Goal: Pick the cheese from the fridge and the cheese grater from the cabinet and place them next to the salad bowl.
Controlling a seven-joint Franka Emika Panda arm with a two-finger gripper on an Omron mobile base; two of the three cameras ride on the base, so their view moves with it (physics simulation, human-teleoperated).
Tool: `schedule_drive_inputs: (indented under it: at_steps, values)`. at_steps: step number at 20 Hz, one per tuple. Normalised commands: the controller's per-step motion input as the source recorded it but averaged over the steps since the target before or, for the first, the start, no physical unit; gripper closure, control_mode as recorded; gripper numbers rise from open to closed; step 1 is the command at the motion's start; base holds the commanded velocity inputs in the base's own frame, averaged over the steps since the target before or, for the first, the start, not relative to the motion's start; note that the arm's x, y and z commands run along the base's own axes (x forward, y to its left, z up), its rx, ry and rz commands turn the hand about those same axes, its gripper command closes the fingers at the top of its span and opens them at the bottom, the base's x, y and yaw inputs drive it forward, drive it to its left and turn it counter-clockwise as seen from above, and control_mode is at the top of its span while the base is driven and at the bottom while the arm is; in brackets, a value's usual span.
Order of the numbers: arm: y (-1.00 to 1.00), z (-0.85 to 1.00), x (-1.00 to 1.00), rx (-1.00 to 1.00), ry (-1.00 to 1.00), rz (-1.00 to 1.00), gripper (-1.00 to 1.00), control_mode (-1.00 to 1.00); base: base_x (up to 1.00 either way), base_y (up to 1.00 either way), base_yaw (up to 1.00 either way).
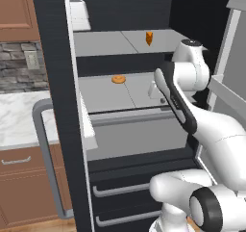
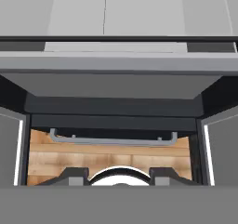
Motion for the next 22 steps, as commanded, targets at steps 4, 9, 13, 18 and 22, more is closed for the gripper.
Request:
schedule_drive_inputs:
  at_steps: [4, 9, 13, 18, 22]
  values:
    - [0.06, 0.01, -0.41, -0.01, -0.11, 0.01, -1.0, -1.0, 0.0, 0.0, 0.0]
    - [0.13, 0.26, -0.75, -0.08, -0.43, 0.01, -1.0, -1.0, 0.0, 0.0, 0.0]
    - [0.01, 0.46, -0.43, -0.06, -0.33, 0.0, -1.0, -1.0, 0.0, 0.0, 0.0]
    - [0.05, 0.61, -0.08, -0.05, -0.34, 0.0, -1.0, -1.0, 0.0, 0.0, 0.0]
    - [0.0, 0.59, -0.01, -0.01, -0.13, -0.05, -1.0, -1.0, 0.0, 0.0, 0.0]
